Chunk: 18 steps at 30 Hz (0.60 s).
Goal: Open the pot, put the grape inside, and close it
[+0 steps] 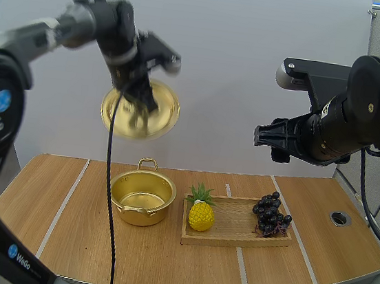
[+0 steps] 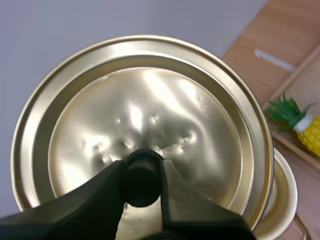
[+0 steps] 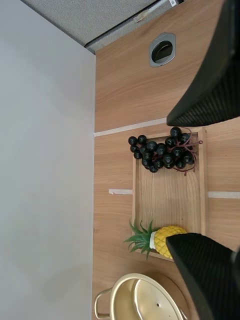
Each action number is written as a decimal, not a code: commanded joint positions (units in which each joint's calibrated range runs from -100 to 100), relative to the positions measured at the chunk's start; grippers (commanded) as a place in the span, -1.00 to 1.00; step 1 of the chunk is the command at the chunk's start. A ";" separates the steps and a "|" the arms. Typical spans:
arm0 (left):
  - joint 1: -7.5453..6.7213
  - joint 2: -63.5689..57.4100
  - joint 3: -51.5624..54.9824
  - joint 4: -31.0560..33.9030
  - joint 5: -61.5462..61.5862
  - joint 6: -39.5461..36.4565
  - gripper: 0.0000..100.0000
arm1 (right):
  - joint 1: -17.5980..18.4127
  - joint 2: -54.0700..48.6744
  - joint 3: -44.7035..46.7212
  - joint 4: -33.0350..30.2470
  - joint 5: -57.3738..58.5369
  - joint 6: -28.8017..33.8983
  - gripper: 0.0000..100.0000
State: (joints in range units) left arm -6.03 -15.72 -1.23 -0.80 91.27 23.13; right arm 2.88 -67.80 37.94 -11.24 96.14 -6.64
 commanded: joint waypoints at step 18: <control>-0.04 -4.54 -40.67 2.85 -9.05 -10.32 -1.00 | 0.09 -0.21 -0.66 0.12 0.58 -0.47 1.00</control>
State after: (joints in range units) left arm -6.03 -19.88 -40.13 1.41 87.25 13.73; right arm 2.88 -67.80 37.94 -11.12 96.14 -6.64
